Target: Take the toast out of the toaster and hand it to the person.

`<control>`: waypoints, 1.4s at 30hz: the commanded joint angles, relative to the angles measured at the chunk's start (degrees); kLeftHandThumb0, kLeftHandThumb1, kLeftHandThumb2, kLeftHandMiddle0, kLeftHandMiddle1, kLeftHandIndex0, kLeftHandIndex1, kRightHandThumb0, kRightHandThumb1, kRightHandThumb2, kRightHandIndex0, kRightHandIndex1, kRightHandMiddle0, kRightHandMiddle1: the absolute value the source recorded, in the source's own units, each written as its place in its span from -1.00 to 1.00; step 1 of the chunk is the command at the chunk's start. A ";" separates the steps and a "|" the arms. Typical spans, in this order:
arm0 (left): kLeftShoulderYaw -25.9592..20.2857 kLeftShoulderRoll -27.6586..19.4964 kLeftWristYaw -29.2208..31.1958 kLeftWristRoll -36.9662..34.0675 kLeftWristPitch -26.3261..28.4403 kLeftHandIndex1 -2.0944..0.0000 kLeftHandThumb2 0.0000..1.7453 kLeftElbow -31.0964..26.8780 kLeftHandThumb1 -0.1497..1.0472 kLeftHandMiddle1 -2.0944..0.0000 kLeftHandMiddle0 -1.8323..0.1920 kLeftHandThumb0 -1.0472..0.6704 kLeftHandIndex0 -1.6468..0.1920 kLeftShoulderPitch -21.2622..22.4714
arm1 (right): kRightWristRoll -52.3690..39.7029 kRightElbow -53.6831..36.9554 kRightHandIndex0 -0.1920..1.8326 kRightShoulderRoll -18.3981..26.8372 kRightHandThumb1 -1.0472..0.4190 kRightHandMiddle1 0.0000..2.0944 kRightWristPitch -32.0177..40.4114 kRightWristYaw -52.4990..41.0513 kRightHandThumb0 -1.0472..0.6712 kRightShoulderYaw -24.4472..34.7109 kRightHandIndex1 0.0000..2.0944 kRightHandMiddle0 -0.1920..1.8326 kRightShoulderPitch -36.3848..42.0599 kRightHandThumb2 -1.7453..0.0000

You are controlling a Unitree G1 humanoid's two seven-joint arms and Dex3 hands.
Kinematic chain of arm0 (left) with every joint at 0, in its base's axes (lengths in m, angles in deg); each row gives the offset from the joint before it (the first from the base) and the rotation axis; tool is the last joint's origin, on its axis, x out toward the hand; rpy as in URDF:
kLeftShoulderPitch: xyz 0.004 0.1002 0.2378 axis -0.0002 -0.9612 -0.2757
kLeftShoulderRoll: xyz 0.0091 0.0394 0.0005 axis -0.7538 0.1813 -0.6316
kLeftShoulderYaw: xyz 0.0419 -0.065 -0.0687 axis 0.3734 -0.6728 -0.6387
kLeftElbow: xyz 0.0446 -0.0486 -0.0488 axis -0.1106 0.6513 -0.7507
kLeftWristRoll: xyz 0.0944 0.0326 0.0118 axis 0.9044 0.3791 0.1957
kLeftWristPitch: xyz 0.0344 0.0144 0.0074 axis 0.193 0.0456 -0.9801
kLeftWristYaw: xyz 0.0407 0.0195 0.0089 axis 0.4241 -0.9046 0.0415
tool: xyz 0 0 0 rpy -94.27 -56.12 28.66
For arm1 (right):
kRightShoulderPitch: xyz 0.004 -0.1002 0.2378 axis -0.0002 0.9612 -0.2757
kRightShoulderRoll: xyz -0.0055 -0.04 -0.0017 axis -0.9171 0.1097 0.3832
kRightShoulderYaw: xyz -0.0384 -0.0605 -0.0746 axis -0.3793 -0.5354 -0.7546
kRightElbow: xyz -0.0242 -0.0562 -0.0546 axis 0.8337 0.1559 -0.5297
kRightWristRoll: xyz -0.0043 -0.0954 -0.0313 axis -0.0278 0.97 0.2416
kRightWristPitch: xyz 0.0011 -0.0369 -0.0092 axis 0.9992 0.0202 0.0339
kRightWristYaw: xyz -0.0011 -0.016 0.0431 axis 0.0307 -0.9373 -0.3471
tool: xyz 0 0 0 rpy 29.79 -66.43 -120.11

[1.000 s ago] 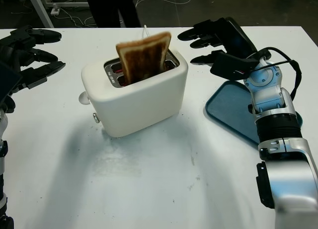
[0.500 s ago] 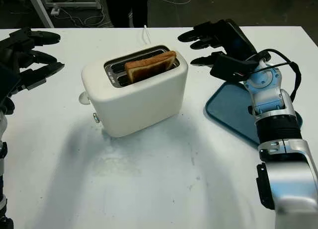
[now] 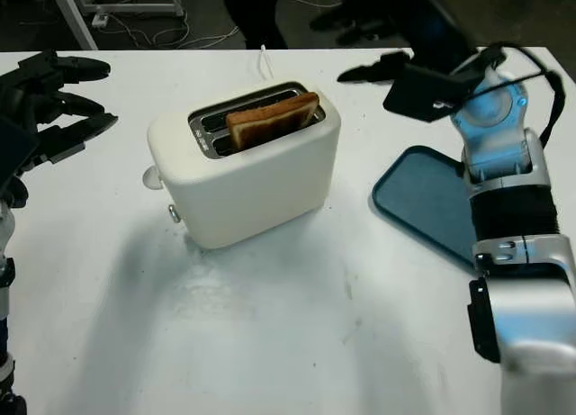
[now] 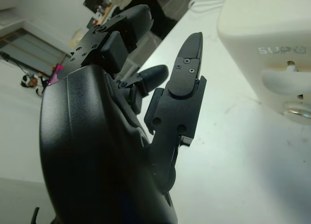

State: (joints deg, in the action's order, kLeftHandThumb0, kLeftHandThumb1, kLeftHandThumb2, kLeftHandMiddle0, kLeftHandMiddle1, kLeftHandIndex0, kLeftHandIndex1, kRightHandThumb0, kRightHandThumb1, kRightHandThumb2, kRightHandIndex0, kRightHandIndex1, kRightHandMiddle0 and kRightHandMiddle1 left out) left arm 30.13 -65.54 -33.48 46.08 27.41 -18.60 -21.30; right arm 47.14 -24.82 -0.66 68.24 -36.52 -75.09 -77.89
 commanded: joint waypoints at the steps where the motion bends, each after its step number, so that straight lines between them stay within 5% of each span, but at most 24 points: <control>1: -0.47 0.02 -0.39 -0.32 0.12 0.41 -1.00 -0.69 0.76 -0.14 0.51 -0.09 0.27 -0.59 | 0.47 -3.34 0.19 1.62 -0.24 -0.99 1.01 -2.93 -0.07 -1.40 -1.00 0.14 -1.69 1.00; 8: -0.72 0.03 -0.29 -0.44 -0.96 0.41 -1.00 -0.37 0.76 -0.14 0.50 -0.10 0.27 -0.90 | 2.58 -5.74 0.11 2.97 -0.22 -1.00 0.19 -11.66 -0.37 -6.20 -1.00 0.07 -4.59 0.99; 15: -0.86 0.36 -0.42 -0.62 -0.45 0.41 -1.00 -0.59 0.76 -0.14 0.50 -0.09 0.28 -0.99 | 5.77 -7.77 0.16 0.85 -0.17 -0.98 0.99 -13.65 -0.43 -10.12 -0.96 0.10 -4.43 1.00; 26: -0.63 -0.03 -0.24 -0.11 -1.47 0.42 -1.00 -0.26 0.77 -0.12 0.49 -0.09 0.28 -1.41 | 9.18 0.72 0.16 -3.31 -0.22 -0.99 -9.65 -4.18 -0.29 -11.77 -0.94 0.09 -1.56 0.99; 42: -0.19 0.23 -0.82 0.38 -1.18 0.42 -1.00 -0.11 0.77 -0.11 0.49 -0.10 0.27 -0.79 | 11.82 8.55 0.12 -5.23 -0.45 -1.00 -15.36 2.95 -0.18 -12.99 -0.87 0.07 -1.77 0.97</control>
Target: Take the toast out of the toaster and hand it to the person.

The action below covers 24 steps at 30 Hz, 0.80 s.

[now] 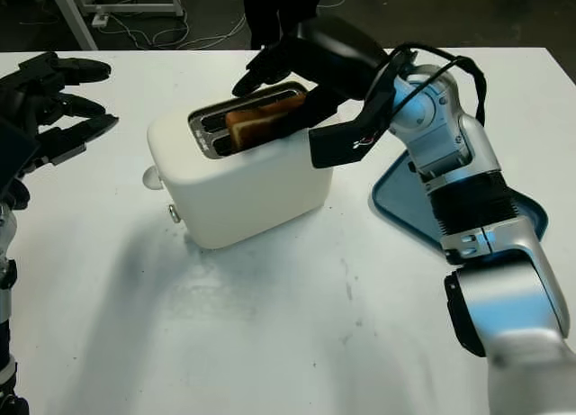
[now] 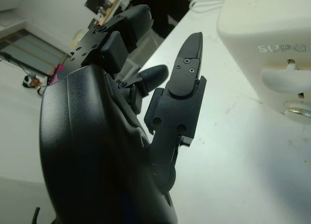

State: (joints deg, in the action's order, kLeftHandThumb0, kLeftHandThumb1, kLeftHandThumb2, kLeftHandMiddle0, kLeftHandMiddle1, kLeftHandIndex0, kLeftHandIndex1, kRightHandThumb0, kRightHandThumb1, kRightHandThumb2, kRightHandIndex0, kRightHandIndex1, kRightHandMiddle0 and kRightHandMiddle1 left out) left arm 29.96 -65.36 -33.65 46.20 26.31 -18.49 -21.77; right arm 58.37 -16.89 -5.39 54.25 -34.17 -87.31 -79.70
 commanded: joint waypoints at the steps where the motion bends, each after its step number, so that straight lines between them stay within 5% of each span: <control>1: -0.07 0.09 -0.69 0.19 -0.01 0.42 -1.00 -0.21 0.76 -0.11 0.49 -0.10 0.27 -0.28 | 0.82 1.00 0.12 -0.59 -0.46 -1.00 -1.65 0.83 -0.18 -0.83 -0.86 0.07 -0.03 0.97; 13: -0.25 0.08 -1.05 -0.03 -0.25 0.43 -1.00 -0.12 0.76 -0.11 0.48 -0.10 0.26 -0.27 | 5.13 -0.39 0.06 2.23 -0.49 -0.98 0.81 -7.89 -0.23 -4.77 -0.77 0.08 -2.94 0.99; 17: -0.18 -0.11 -1.21 0.12 -1.07 0.43 -1.00 0.07 0.77 -0.11 0.48 -0.09 0.26 -0.46 | 7.85 -2.88 -0.04 3.94 -0.56 -0.92 3.61 -13.46 -0.37 -6.82 -0.14 0.21 -4.84 0.99; 18: -0.23 -0.09 -1.19 0.05 -1.30 0.43 -1.00 0.15 0.77 -0.11 0.48 -0.08 0.26 -0.51 | 8.18 -3.52 0.02 4.12 -0.58 -0.83 4.15 -14.07 -0.41 -6.95 0.09 0.30 -4.94 1.00; 20: -0.16 -0.25 -1.21 0.28 -1.43 0.44 -1.00 0.19 0.77 -0.11 0.47 -0.09 0.25 -0.64 | 9.13 -4.76 0.15 4.44 -0.60 -0.63 4.18 -13.31 -0.43 -6.86 0.18 0.35 -4.60 1.00; 22: -0.24 -0.19 -1.22 0.19 -1.45 0.44 -1.00 0.26 0.77 -0.10 0.47 -0.10 0.25 -0.67 | 10.64 -5.79 0.23 4.99 -0.62 -0.05 3.18 -10.73 -0.46 -6.67 0.39 0.23 -3.88 1.00; 24: -0.45 0.08 -1.18 -0.25 -1.18 0.44 -1.00 0.21 0.77 -0.10 0.47 -0.09 0.25 -0.63 | 13.25 -6.62 0.23 5.57 -0.70 0.19 2.32 -7.45 -0.47 -6.92 0.50 0.16 -3.40 0.98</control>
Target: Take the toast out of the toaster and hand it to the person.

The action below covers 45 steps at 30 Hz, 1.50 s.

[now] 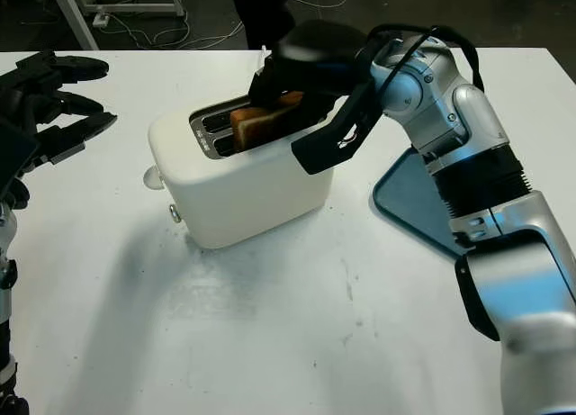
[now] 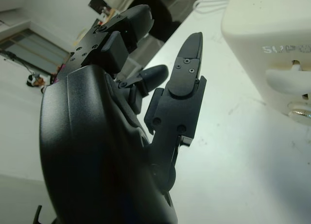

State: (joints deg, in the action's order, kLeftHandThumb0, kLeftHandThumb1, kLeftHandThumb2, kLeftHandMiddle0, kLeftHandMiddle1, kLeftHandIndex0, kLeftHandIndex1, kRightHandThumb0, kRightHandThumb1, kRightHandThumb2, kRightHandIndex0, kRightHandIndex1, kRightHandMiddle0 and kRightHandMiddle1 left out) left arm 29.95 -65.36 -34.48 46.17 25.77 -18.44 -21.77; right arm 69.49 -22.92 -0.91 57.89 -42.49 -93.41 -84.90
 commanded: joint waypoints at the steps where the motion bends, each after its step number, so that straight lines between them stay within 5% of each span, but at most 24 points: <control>1: -0.48 0.11 -0.32 -0.32 -0.39 0.44 -1.00 0.05 0.77 -0.10 0.48 -0.09 0.26 -0.62 | 3.85 -0.78 0.23 1.30 -0.74 0.27 -2.10 3.78 -0.48 -0.89 0.56 0.14 2.16 0.98; 9: -0.25 0.05 -0.43 0.06 0.00 0.45 -1.00 -0.30 0.77 -0.09 0.48 -0.09 0.25 -0.81 | 10.88 -0.05 0.22 1.72 -0.83 0.47 -3.52 13.99 -0.42 -1.37 0.67 0.07 2.82 0.60; 18: -0.33 0.20 -0.30 -0.26 -0.45 0.46 -1.00 -0.19 0.77 -0.09 0.48 -0.09 0.25 -1.00 | 12.08 9.35 0.30 0.20 -0.83 0.67 -10.36 32.80 -0.31 -0.38 0.67 0.03 0.48 0.69; 24: -0.25 0.27 -0.38 -0.15 -0.72 0.47 -1.00 0.03 0.77 -0.09 0.47 -0.10 0.24 -1.13 | 10.99 14.45 0.27 -0.88 -0.83 0.67 -9.70 36.78 -0.34 0.91 0.67 0.01 -2.33 0.52; 33: -0.37 0.51 -0.37 -0.34 -1.45 0.47 -1.00 0.29 0.78 -0.10 0.47 -0.05 0.24 -1.31 | -2.35 21.48 0.21 -0.63 -0.83 0.52 -11.55 30.25 -0.32 7.74 0.67 -0.01 -8.70 0.59; 39: -0.76 0.59 -0.22 -0.61 -2.85 0.46 -1.00 1.16 0.77 -0.11 0.47 -0.07 0.24 -1.64 | -13.59 31.14 0.28 0.31 -0.83 0.66 -15.95 23.36 -0.35 13.22 0.67 0.03 -14.06 0.58; 45: -0.76 0.54 -0.35 -0.25 -2.33 0.47 -1.00 0.90 0.78 -0.10 0.47 -0.06 0.25 -1.73 | -16.57 41.62 0.29 0.04 -0.83 0.67 -7.33 20.98 -0.49 16.21 0.67 0.09 -16.74 0.54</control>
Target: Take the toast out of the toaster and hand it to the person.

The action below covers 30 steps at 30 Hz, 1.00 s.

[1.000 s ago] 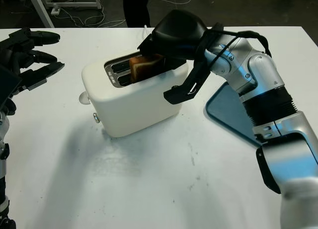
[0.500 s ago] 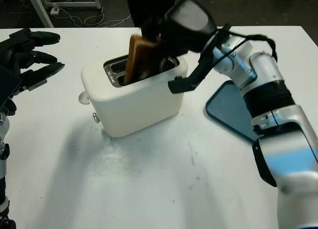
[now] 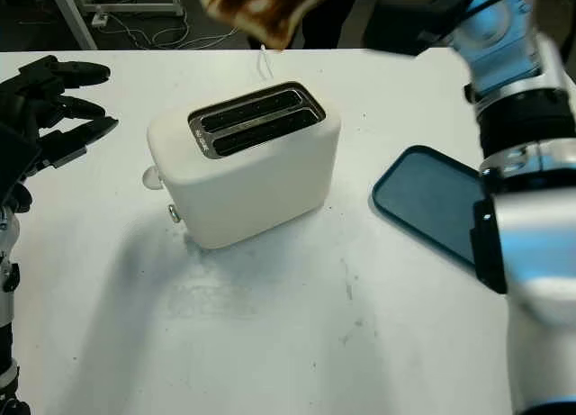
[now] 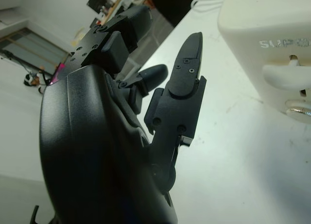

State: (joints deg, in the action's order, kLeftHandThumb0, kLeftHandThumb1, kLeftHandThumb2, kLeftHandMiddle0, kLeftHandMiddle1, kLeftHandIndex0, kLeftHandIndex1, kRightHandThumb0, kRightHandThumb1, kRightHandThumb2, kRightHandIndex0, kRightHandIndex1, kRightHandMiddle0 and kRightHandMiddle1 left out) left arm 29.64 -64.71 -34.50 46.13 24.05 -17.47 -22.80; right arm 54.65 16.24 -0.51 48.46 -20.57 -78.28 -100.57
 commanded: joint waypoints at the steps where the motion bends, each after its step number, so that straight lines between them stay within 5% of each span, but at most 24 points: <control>1: -0.40 -0.08 -0.39 -0.13 -0.40 0.47 -1.00 -0.13 0.78 -0.10 0.47 -0.05 0.25 -0.67 | -2.83 4.16 0.29 -0.80 -0.83 0.67 3.58 -1.68 -0.47 1.89 0.67 0.09 -1.15 0.55; 13: -0.40 0.11 -0.24 -0.42 -0.87 0.47 -0.99 0.11 0.79 -0.09 0.47 -0.05 0.24 -0.67 | -8.33 11.03 0.13 -3.94 -0.83 0.67 21.56 0.20 -0.14 7.48 0.67 -0.09 2.11 0.46; 26: 0.07 -0.21 0.04 -0.11 -1.12 0.47 -0.99 0.89 0.79 -0.09 0.46 -0.08 0.24 -0.37 | -13.71 11.40 -0.08 -8.64 -0.83 0.67 26.36 7.64 0.08 13.08 0.67 -0.52 8.35 0.36; 30: 0.18 -0.25 0.04 -0.04 -1.22 0.47 -0.99 0.98 0.79 -0.09 0.46 -0.09 0.23 -0.28 | -13.98 11.81 -0.03 -9.17 -0.83 0.67 26.74 8.29 0.10 13.52 0.67 -0.43 9.09 0.34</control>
State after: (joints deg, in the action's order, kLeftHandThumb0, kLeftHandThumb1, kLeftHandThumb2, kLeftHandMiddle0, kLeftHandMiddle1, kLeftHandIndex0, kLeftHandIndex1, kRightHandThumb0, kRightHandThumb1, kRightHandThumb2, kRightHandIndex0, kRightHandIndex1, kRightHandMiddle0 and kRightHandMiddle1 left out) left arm 29.79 -64.58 -34.47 46.14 23.89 -16.52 -22.82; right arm 41.69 27.91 -9.57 74.78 -13.20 -65.39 -91.94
